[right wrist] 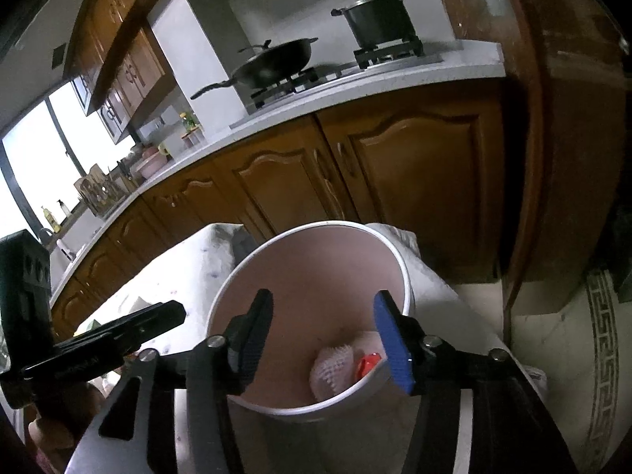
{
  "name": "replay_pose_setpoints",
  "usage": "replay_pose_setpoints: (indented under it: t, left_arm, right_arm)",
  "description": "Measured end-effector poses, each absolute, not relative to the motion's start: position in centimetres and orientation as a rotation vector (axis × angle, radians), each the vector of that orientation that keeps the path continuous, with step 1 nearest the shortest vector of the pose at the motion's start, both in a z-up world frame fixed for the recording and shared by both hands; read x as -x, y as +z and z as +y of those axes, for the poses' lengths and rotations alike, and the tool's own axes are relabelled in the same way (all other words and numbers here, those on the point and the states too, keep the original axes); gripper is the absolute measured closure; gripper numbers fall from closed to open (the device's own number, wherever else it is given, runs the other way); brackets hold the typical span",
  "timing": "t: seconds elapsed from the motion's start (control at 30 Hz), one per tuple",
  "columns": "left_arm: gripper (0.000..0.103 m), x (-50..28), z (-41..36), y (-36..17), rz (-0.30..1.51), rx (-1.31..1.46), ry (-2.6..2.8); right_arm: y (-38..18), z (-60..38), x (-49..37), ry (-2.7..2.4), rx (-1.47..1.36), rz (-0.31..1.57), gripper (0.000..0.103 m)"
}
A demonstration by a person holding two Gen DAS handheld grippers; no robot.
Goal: Collect trash
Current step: 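Carry the foam net and red bag to the bin and open both tools, then grasp the crumpled tissue with the left tool while the right tool grasps the orange wrapper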
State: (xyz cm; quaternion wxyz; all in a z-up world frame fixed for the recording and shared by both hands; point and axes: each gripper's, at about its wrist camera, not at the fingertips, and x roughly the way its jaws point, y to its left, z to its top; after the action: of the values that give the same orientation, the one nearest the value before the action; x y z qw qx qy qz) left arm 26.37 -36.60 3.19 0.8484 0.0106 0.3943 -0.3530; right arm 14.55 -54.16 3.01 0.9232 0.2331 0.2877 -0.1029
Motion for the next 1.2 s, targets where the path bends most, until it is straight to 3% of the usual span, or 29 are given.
replay_pose_setpoints:
  t: [0.07,0.3,1.2]
  left_arm:
    - [0.049,-26.0,-35.6,3.6,0.815,-0.01,-0.735]
    - [0.046,-24.8,-31.6,4.5,0.793,0.036,-0.701]
    - [0.036,-21.5,-16.2,5.2,0.712,0.125,-0.49]
  right_arm:
    - [3.3,-53.9,-14.3,-0.206,-0.48,0.581,0.035]
    - [4.2,-52.5,-13.5,-0.182,-0.484,0.558,0.026]
    - [4.4,-42.6,-14.4,-0.003,-0.448,0.593,0.024]
